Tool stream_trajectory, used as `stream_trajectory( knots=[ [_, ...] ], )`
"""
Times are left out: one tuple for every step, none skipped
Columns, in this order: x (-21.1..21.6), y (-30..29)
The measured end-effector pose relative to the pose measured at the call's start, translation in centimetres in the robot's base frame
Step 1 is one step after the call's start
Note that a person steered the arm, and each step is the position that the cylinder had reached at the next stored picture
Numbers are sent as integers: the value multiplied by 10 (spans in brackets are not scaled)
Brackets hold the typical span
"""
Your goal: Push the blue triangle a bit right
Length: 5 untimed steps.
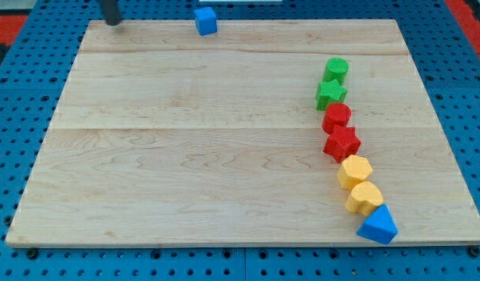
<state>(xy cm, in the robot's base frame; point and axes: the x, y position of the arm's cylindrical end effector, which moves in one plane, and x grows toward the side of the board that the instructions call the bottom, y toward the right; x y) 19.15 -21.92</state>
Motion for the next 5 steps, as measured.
stream_trajectory(
  knots=[
    [0,32],
    [1,69],
    [1,145],
    [37,245],
    [77,243]
  ],
)
